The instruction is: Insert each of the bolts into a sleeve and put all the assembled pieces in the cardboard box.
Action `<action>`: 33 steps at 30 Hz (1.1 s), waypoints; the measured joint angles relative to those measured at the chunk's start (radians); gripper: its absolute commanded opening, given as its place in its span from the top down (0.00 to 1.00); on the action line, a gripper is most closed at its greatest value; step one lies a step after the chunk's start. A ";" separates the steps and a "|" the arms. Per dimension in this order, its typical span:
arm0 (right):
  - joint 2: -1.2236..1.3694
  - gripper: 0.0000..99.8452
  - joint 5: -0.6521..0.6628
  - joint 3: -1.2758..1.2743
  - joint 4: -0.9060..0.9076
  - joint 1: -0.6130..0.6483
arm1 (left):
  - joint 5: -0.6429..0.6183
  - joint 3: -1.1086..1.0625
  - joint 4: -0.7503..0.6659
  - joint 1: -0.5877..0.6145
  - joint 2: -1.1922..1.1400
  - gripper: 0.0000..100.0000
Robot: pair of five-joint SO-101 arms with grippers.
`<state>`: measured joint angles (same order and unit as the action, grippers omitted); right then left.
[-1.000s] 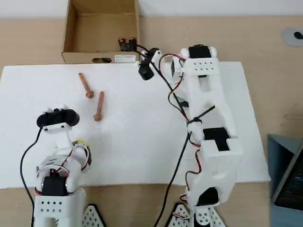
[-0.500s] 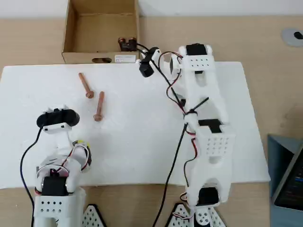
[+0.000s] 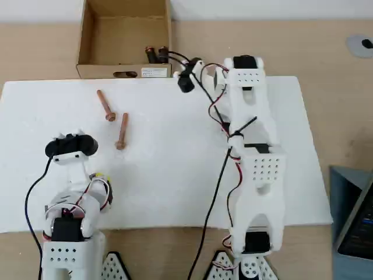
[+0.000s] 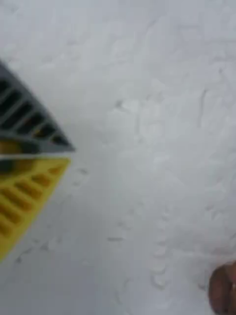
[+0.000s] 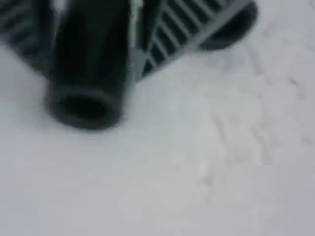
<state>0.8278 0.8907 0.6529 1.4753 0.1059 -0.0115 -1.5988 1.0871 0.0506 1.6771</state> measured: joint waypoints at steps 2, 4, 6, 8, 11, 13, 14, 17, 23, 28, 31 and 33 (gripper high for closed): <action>0.003 0.99 0.000 0.000 0.000 0.000 | 0.000 0.000 0.000 0.000 0.000 1.00; 0.005 0.99 0.000 0.005 0.002 0.000 | 0.000 0.000 0.000 0.000 0.000 1.00; 0.012 0.99 0.000 0.026 0.017 0.000 | 0.000 0.000 0.000 0.000 0.000 1.00; 0.017 0.99 0.000 0.054 0.044 0.002 | 0.000 0.000 0.000 0.000 0.000 1.00; 0.026 0.99 0.000 0.110 0.112 0.006 | 0.000 0.000 0.000 0.000 0.000 1.00; 0.029 0.99 -0.011 0.169 0.158 0.006 | 0.000 0.000 0.000 0.000 0.000 1.00; 0.029 0.99 -0.021 0.207 0.186 0.006 | 0.000 0.000 0.000 0.000 0.000 1.00; 0.029 0.99 -0.051 0.330 0.269 0.006 | 0.000 0.000 0.000 0.000 0.000 1.00; 0.028 0.99 -0.130 0.445 0.288 0.005 | 0.000 0.000 0.000 0.000 0.000 1.00; -0.051 0.99 -0.187 0.427 0.288 0.003 | 0.000 0.000 0.000 0.000 0.000 1.00; -0.146 0.99 -0.239 0.359 0.288 0.003 | 0.000 0.000 0.000 0.000 0.000 1.00; -0.212 0.99 -0.290 0.298 0.288 0.003 | 0.000 0.000 0.000 0.000 0.000 1.00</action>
<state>0.6160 0.6007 0.9505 1.7637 0.1089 -0.0115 -1.5988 1.0871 0.0506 1.6771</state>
